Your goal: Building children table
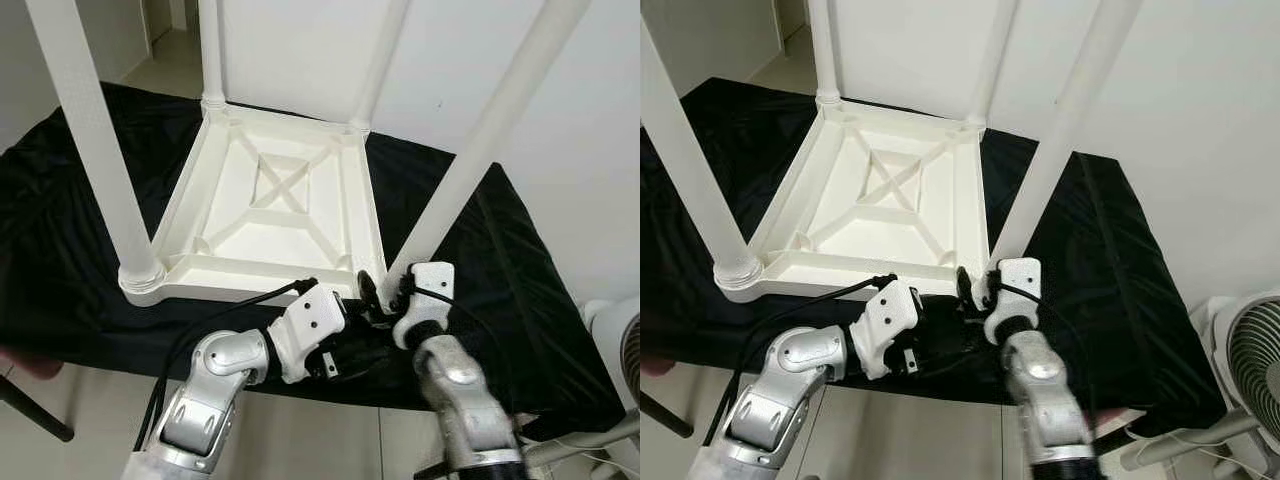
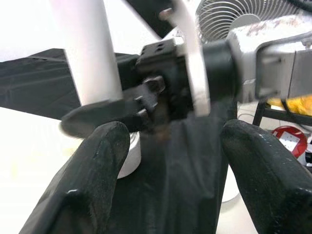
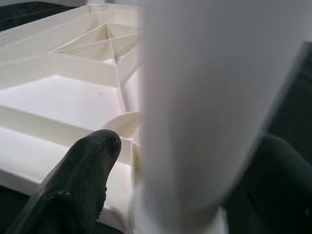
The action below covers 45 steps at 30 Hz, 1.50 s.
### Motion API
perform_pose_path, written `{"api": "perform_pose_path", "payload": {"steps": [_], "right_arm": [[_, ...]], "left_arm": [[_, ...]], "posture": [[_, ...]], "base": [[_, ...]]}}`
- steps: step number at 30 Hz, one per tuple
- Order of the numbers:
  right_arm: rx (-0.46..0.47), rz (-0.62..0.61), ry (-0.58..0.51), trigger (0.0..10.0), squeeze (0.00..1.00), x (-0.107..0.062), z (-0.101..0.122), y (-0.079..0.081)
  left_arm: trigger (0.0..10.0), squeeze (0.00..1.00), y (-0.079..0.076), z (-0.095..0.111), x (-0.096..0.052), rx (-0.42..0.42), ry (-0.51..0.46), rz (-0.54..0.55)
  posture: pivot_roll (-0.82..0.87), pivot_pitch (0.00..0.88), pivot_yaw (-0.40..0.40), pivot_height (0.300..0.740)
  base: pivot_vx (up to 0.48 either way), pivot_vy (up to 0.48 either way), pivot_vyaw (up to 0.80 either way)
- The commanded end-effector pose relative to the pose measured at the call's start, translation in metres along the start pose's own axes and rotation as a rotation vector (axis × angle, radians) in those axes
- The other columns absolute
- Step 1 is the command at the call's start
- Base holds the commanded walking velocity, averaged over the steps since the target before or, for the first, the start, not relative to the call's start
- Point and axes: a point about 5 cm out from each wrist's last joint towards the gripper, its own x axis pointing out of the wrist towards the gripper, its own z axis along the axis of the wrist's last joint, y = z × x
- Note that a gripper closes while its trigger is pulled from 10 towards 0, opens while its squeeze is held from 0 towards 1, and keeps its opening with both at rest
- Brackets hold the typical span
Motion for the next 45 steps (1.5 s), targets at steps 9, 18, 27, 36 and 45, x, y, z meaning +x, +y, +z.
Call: {"api": "perform_pose_path", "payload": {"steps": [9, 18, 27, 36, 45], "right_arm": [[-0.101, 0.337, 0.079, 10.0, 0.0, 0.007, -0.008, -0.022], [-0.173, 0.424, 0.108, 4.8, 0.0, 0.02, -0.016, -0.02], [-0.179, 0.46, 0.163, 0.0, 0.0, 0.029, -0.026, -0.022], [-0.195, 0.323, 0.188, 0.0, 0.0, 0.025, -0.035, -0.023], [-0.049, 0.027, 0.155, 10.0, 0.0, 0.022, -0.033, -0.005]], "left_arm": [[10.0, 0.0, 0.008, 0.001, 0.004, 0.007, 0.002, 0.116], [10.0, 0.0, 0.006, 0.002, 0.005, 0.006, 0.001, 0.104], [10.0, 0.0, 0.005, 0.001, 0.004, 0.008, 0.007, 0.093], [10.0, 0.0, 0.002, -0.005, 0.001, -0.005, 0.03, 0.114], [10.0, 0.0, 0.003, -0.006, -0.001, -0.006, 0.036, 0.12]], "posture": [[-0.02, 0.015, -0.14, 0.74], [0.0, 0.01, -0.13, 0.74], [0.02, 0.012, -0.143, 0.74], [0.01, 0.022, -0.156, 0.74], [0.0, 0.034, -0.144, 0.74]], "base": [[0.0, 0.0, 0.0], [0.0, 0.0, 0.0], [0.0, 0.0, 0.0], [0.0, 0.0, 0.0], [0.0, 0.0, 0.0]]}}
